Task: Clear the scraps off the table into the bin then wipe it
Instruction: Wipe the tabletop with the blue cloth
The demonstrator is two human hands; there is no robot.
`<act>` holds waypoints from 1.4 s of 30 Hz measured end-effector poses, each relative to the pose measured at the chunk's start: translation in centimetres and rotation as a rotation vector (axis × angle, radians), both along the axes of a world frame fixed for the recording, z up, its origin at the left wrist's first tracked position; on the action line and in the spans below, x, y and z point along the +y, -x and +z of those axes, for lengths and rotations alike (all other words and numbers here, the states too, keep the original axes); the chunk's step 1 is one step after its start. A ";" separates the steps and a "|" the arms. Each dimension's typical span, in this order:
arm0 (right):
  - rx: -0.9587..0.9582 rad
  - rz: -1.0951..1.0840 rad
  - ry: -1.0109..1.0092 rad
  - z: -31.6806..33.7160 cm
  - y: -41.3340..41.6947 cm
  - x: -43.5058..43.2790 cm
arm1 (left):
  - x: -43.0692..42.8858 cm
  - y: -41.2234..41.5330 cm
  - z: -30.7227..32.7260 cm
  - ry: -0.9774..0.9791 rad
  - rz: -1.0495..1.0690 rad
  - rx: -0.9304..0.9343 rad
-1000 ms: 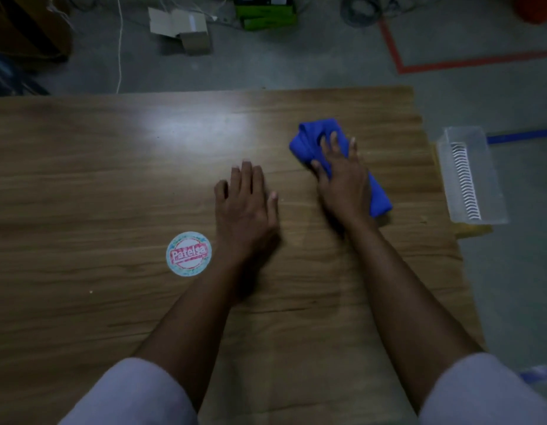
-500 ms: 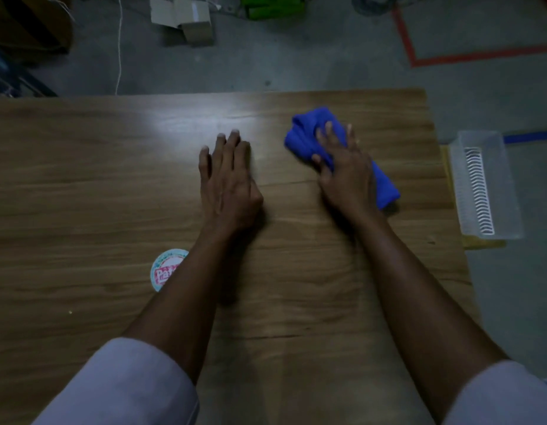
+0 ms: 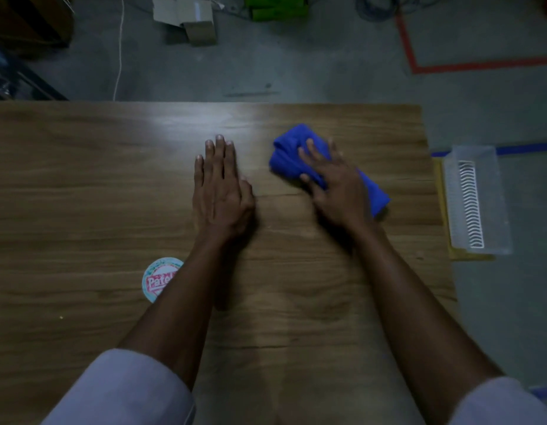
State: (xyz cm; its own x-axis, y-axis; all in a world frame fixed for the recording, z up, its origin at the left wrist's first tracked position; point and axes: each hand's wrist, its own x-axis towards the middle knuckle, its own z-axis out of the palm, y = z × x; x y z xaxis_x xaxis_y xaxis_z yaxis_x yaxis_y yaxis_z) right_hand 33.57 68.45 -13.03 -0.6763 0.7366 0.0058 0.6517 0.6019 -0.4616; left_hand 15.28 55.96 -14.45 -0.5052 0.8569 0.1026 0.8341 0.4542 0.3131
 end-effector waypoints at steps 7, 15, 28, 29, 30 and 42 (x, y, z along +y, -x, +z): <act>-0.082 -0.157 0.008 1.1 9.5 3.1 | 0.2 0.3 -0.2 -0.025 0.023 0.000; 0.057 0.007 -0.015 -0.2 1.0 -0.4 | -0.1 0.1 0.5 -0.036 0.008 -0.021; 0.028 0.091 0.073 1.6 13.4 -0.7 | 0.0 0.2 0.3 -0.056 0.050 -0.022; 0.053 0.119 0.073 1.3 11.6 -1.3 | 0.0 0.2 0.3 -0.061 0.049 -0.030; 0.075 0.121 0.063 0.8 9.2 -1.1 | 0.0 0.2 0.4 -0.061 0.044 -0.035; -0.006 -0.231 -0.039 0.2 10.9 4.8 | 0.2 0.4 0.2 -0.016 0.052 0.008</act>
